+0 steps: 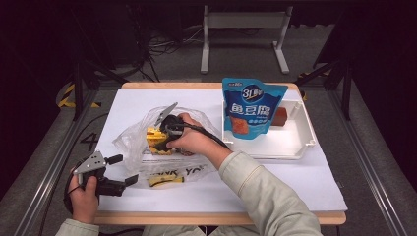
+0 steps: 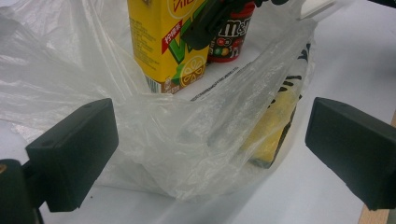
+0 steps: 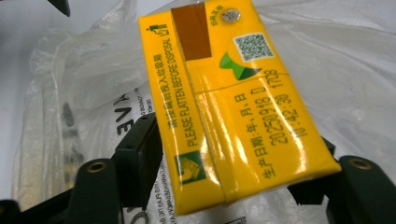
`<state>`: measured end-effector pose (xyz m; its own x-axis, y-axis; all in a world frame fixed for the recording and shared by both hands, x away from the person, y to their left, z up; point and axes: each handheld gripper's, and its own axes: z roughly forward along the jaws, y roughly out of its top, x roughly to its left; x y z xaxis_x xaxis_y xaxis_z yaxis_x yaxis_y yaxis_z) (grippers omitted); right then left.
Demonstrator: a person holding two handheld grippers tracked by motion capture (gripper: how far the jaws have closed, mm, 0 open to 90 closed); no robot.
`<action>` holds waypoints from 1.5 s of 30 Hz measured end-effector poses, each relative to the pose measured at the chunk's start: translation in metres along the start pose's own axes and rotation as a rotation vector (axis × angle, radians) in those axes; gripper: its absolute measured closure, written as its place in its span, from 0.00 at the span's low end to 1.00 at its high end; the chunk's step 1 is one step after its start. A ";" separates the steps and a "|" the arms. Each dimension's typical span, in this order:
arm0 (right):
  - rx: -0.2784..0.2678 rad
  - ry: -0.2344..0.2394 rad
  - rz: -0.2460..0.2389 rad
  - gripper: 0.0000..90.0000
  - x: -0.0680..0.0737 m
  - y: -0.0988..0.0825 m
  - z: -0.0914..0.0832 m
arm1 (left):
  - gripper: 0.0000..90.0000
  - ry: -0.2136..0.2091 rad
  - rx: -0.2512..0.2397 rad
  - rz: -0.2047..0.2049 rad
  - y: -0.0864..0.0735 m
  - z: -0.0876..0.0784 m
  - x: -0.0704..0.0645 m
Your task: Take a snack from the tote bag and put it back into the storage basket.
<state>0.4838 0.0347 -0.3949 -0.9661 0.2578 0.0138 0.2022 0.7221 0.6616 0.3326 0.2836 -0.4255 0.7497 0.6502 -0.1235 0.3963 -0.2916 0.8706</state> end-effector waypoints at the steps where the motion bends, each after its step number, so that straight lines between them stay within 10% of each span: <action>1: 0.001 -0.004 -0.002 0.44 0.000 0.000 0.000 | 0.04 0.000 0.000 0.000 0.000 0.000 0.000; 12: 0.012 -0.015 -0.067 0.58 0.002 0.002 -0.003 | 0.04 0.001 0.002 0.004 0.000 0.000 0.001; 45: -0.232 -0.008 -0.090 0.59 0.010 0.030 -0.073 | 0.04 0.005 0.000 0.001 0.000 0.001 0.001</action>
<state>0.4688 0.0118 -0.3207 -0.9770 0.2049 -0.0584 0.0722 0.5762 0.8141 0.3335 0.2838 -0.4260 0.7470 0.6538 -0.1204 0.3959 -0.2919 0.8707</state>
